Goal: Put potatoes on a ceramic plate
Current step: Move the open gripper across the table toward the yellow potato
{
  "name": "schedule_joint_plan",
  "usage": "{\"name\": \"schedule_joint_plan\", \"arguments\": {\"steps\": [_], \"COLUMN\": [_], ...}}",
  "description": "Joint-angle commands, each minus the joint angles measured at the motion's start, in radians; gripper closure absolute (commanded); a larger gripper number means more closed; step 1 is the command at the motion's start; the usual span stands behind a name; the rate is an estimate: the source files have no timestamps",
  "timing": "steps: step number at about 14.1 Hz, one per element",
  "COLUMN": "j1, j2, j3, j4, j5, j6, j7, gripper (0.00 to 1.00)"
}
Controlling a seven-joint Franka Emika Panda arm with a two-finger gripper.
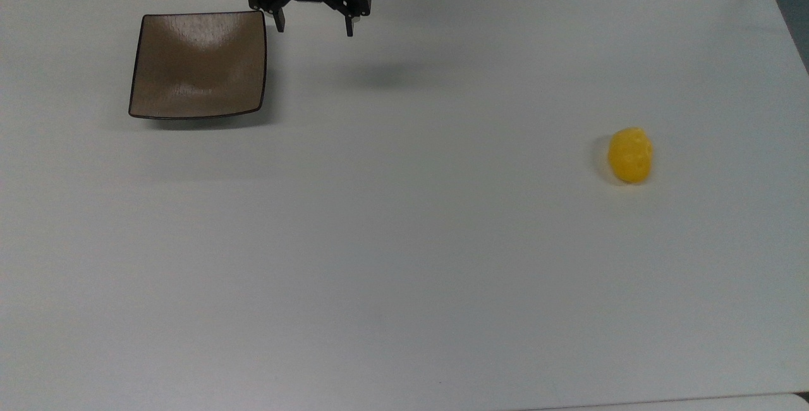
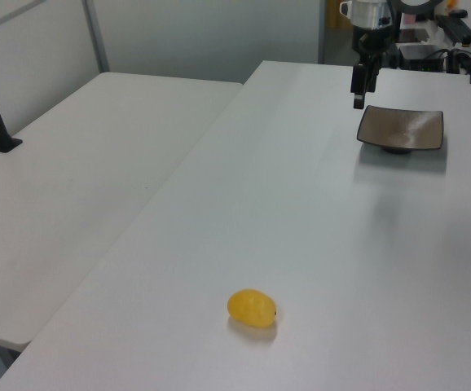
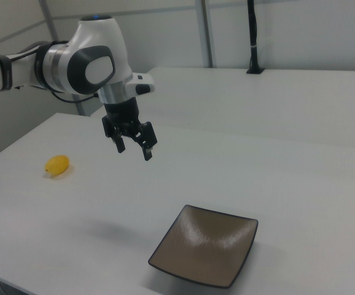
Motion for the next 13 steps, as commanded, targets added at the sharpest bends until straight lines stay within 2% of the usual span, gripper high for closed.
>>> {"name": "schedule_joint_plan", "arguments": {"steps": [1,9,13], "j1": [0.018,0.019,0.028], "j2": [0.007,-0.002,0.001], "j3": [-0.017,-0.016,-0.01], "j4": [0.016,0.018,0.018], "j5": [0.017,0.019,0.019], "j6": [-0.003,-0.007,-0.009], "j7": [-0.007,0.001,0.116], "gripper": [0.0,0.0,0.0]}}
